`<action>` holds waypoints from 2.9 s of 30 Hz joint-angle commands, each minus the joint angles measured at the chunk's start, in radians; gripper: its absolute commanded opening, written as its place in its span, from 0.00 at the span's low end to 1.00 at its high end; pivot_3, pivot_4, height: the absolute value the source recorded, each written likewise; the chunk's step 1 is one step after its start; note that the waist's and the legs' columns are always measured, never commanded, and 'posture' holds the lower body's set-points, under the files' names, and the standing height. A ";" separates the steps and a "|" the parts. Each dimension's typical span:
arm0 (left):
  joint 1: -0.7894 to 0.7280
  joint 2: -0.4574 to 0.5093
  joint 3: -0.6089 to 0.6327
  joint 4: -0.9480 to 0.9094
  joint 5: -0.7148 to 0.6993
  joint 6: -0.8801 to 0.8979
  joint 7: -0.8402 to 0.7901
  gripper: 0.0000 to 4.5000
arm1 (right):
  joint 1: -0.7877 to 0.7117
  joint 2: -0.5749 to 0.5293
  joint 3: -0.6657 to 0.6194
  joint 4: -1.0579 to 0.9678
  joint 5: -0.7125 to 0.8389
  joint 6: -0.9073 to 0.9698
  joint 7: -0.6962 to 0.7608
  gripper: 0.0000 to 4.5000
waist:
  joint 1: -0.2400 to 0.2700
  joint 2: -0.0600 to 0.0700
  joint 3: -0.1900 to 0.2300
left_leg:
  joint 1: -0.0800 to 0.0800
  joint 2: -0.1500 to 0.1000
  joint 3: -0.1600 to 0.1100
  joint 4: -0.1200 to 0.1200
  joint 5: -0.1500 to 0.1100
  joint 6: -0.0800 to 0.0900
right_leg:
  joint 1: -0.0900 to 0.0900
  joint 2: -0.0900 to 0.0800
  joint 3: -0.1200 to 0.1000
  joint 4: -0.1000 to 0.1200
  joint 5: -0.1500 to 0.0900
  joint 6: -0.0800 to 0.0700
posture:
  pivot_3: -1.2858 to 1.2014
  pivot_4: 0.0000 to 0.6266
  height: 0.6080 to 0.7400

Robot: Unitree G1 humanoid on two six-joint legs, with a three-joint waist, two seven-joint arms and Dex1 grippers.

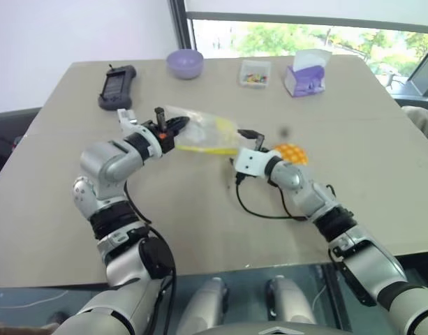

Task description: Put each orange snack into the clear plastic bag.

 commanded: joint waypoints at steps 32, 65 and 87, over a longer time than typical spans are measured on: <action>0.128 0.251 -0.237 -0.062 0.125 0.059 -0.315 0.00 | -0.175 -0.008 -0.042 0.246 0.021 -0.070 -0.083 0.02 | -0.023 0.000 0.000 | 0.001 0.000 0.001 -0.001 0.000 0.000 | 0.000 0.001 0.001 0.001 0.000 0.000 | 0.52 0.24 1.00; 0.463 0.654 -0.927 -0.704 1.774 -0.595 -1.385 0.57 | -0.259 -0.068 -0.065 0.161 0.103 0.076 0.208 0.00 | -0.029 0.003 0.002 | -0.012 0.002 0.007 -0.014 0.000 0.000 | -0.018 0.002 0.007 -0.004 0.000 -0.001 | 0.52 0.24 1.00; 0.456 0.535 -0.986 -0.720 2.015 -0.595 -1.421 0.57 | -0.230 -0.070 -0.058 0.086 0.109 0.138 0.239 0.00 | -0.029 0.003 0.002 | -0.012 0.002 0.008 -0.009 0.000 0.000 | -0.018 0.002 0.007 0.000 0.000 -0.001 | 0.52 0.24 1.00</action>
